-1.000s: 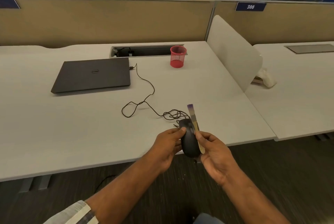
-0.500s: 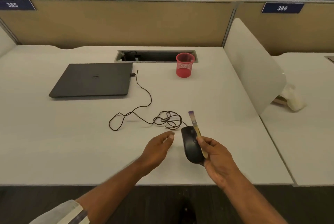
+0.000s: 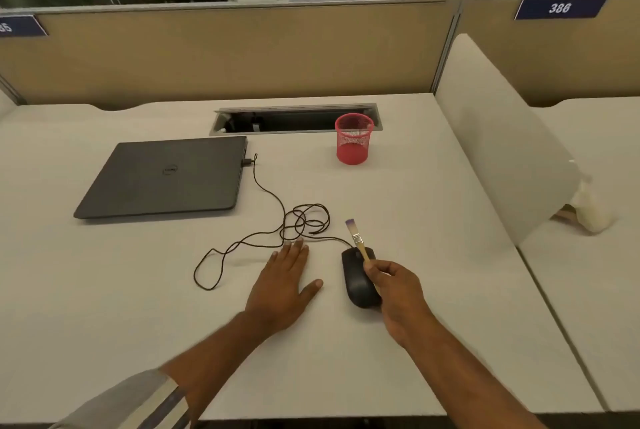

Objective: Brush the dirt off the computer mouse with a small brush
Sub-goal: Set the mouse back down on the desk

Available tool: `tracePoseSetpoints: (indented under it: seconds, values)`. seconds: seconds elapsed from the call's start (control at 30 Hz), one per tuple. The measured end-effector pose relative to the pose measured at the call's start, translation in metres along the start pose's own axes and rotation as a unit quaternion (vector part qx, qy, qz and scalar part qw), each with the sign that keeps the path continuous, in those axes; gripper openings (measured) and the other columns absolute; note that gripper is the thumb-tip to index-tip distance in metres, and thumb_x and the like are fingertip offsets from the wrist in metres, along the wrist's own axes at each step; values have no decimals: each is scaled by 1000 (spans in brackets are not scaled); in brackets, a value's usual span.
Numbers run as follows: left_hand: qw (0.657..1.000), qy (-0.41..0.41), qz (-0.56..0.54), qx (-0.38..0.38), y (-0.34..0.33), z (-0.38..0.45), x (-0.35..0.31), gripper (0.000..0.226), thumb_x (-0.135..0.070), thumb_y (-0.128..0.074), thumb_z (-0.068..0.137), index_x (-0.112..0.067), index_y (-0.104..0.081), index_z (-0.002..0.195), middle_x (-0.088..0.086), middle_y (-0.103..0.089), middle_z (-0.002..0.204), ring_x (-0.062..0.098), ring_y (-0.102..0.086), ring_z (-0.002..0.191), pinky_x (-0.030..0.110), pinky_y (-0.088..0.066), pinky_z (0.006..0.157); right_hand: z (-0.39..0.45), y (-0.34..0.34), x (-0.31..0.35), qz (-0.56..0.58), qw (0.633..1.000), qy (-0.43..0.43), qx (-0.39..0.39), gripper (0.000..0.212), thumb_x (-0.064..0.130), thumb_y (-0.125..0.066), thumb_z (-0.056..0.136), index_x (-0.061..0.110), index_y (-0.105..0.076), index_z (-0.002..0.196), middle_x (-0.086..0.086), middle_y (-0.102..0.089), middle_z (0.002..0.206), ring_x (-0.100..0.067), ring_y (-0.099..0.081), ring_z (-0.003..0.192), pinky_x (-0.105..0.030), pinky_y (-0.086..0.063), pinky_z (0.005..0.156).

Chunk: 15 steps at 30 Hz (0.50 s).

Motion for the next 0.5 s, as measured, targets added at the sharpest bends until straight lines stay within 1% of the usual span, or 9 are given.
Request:
tracePoseSetpoints:
  seconds: [0.13, 0.2, 0.27, 0.37, 0.4, 0.47, 0.5]
  values:
    - [999, 5, 12, -29, 1, 20, 10, 86, -65, -27, 102, -16, 1, 165, -2, 8, 175, 15, 11, 161, 28, 12, 125, 11, -15, 6, -53, 996, 49, -41, 2, 19, -73, 87, 18, -72, 85, 3, -68, 90, -14, -58, 83, -27, -47, 66]
    - [999, 13, 16, -33, 3, 34, 16, 86, -66, -24, 102, -15, 3, 165, 0, 8, 175, 15, 12, 161, 30, 12, 126, 17, -20, 13, -72, 992, 80, -64, 8, 18, -74, 85, 23, -70, 80, 6, -67, 86, -13, -59, 80, -24, -45, 63]
    - [999, 13, 23, -34, 3, 45, 21, 85, -65, -21, 102, -15, 3, 165, 1, 8, 175, 16, 11, 161, 31, 11, 127, 21, -24, 18, -98, 986, 109, -79, 15, 16, -74, 85, 27, -68, 76, 10, -66, 83, -11, -60, 78, -22, -45, 62]
    - [999, 4, 22, -40, 5, 54, 24, 85, -66, -20, 101, -15, 2, 165, 2, 7, 176, 16, 10, 161, 31, 11, 127, 26, -29, 23, -135, 977, 140, -83, 14, 16, -73, 86, 26, -67, 77, 11, -67, 85, -9, -60, 82, -23, -46, 66]
    - [999, 2, 26, -40, 4, 56, 25, 86, -67, -18, 100, -15, 3, 165, 2, 8, 176, 16, 11, 161, 31, 12, 127, 27, -30, 24, -153, 973, 151, -88, 14, 16, -72, 87, 26, -67, 78, 11, -66, 86, -8, -59, 82, -21, -46, 65]
    - [998, 1, 37, -43, 2, 57, 26, 89, -70, -11, 97, -16, 7, 165, 1, 11, 175, 15, 14, 160, 31, 14, 126, 28, -30, 28, -194, 958, 176, -113, 15, 16, -71, 88, 25, -65, 78, 12, -64, 82, -8, -59, 76, -18, -45, 60]
    - [998, 0, 40, -45, 1, 58, 26, 89, -70, -9, 96, -16, 8, 165, 1, 12, 175, 15, 15, 160, 31, 14, 126, 28, -30, 29, -212, 951, 188, -127, 16, 14, -69, 89, 25, -64, 77, 11, -64, 78, -10, -59, 72, -19, -45, 58]
Point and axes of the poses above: each hand's wrist, its own z-axis towards the middle knuckle, its own y-axis out of the back of the hand, x = y × z, the point moved 5 cm from there along z, towards the middle knuckle
